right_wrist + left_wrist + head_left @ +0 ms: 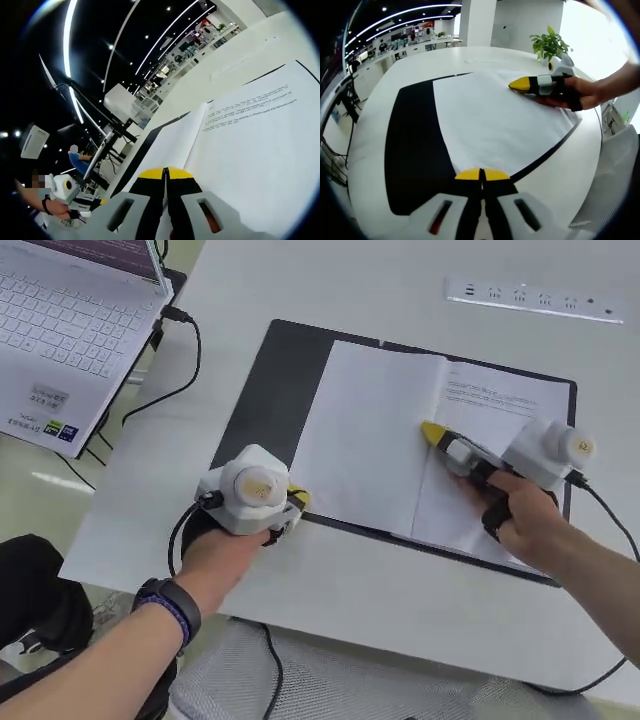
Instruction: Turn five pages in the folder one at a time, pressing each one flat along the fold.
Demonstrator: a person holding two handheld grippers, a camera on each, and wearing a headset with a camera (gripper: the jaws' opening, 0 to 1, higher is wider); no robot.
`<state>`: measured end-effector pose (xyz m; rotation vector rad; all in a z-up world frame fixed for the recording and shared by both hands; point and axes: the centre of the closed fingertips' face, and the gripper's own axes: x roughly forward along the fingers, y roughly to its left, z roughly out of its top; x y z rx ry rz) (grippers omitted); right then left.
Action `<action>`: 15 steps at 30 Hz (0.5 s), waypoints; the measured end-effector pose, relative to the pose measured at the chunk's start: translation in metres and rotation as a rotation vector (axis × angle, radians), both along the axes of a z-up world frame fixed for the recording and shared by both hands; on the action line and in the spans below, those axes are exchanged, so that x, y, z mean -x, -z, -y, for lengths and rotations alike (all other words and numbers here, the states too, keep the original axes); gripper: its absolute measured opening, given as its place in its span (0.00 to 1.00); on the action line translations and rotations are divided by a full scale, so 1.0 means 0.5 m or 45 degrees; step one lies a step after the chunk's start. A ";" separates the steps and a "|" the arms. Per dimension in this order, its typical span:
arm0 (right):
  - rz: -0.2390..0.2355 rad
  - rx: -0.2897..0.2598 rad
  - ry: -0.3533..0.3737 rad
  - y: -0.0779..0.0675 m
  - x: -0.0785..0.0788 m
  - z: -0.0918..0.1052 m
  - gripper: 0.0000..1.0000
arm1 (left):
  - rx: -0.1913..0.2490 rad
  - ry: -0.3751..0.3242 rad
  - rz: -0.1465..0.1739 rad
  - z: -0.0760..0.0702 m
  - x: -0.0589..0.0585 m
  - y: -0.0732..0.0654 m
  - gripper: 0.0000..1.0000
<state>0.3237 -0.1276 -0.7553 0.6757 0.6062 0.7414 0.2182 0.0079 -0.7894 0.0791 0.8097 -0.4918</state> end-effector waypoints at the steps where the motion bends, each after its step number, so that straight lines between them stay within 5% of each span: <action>1: 0.000 -0.001 -0.001 0.000 0.004 0.000 0.00 | -0.001 0.001 0.000 0.000 0.000 0.000 0.00; 15: -0.006 0.006 -0.076 0.006 0.095 -0.007 0.00 | -0.001 0.008 0.002 0.001 0.001 0.001 0.00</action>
